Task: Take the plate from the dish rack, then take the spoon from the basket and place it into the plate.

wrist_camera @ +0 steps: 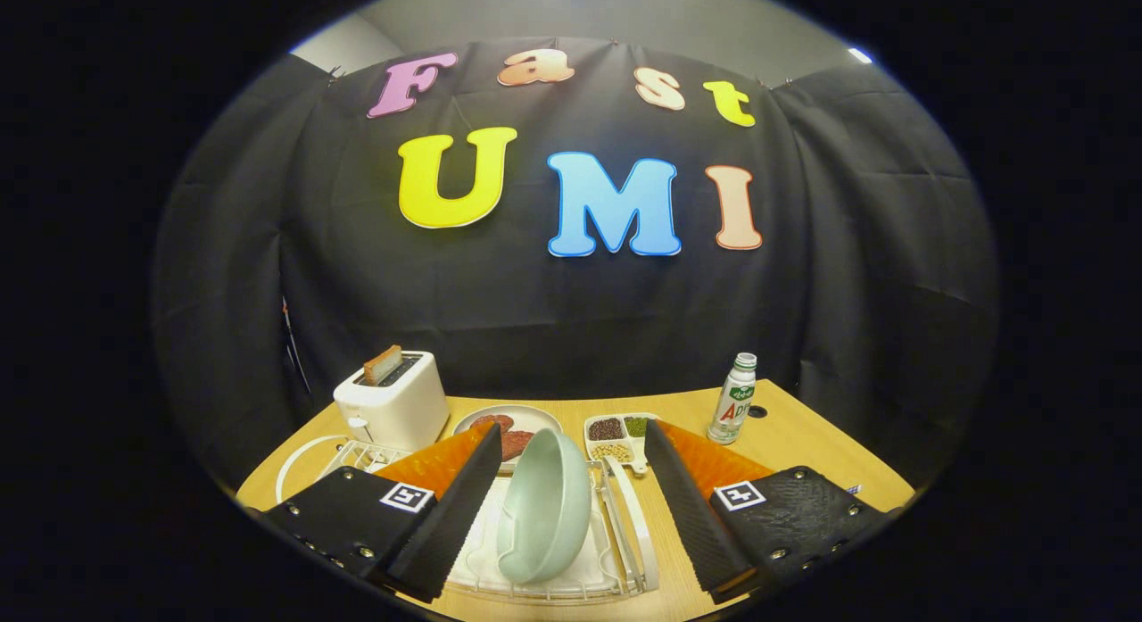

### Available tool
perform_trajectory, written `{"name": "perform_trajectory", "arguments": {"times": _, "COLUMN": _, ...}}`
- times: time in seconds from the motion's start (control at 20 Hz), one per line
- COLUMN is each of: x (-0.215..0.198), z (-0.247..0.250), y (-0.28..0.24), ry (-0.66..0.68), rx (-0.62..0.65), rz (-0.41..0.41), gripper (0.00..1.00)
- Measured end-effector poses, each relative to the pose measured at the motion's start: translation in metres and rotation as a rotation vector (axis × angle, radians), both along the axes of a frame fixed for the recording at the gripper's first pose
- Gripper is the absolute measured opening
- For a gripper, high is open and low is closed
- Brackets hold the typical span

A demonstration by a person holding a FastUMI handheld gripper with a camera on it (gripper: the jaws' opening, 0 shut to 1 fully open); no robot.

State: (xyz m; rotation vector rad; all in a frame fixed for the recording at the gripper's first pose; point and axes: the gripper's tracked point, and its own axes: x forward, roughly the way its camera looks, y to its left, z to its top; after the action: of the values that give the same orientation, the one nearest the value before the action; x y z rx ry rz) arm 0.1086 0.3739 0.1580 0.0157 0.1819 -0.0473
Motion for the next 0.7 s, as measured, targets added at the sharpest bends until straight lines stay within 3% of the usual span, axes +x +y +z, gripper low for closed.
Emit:
{"name": "perform_trajectory", "arguments": {"times": 0.55, "x": 0.041, "z": -0.083, "y": 0.013, "ry": 0.255, "rx": 0.100, "rz": 0.072, "gripper": 0.98}}
{"name": "perform_trajectory", "arguments": {"times": 0.6, "x": 0.042, "z": -0.087, "y": 0.014, "ry": 0.267, "rx": 0.110, "rz": 0.082, "gripper": 0.92}}
{"name": "perform_trajectory", "arguments": {"times": 0.65, "x": 0.043, "z": -0.091, "y": 0.012, "ry": 0.285, "rx": 0.112, "rz": 0.078, "gripper": 0.73}}
{"name": "perform_trajectory", "arguments": {"times": 0.7, "x": 0.044, "z": -0.097, "y": 0.013, "ry": 0.303, "rx": 0.122, "rz": 0.084, "gripper": 0.71}}
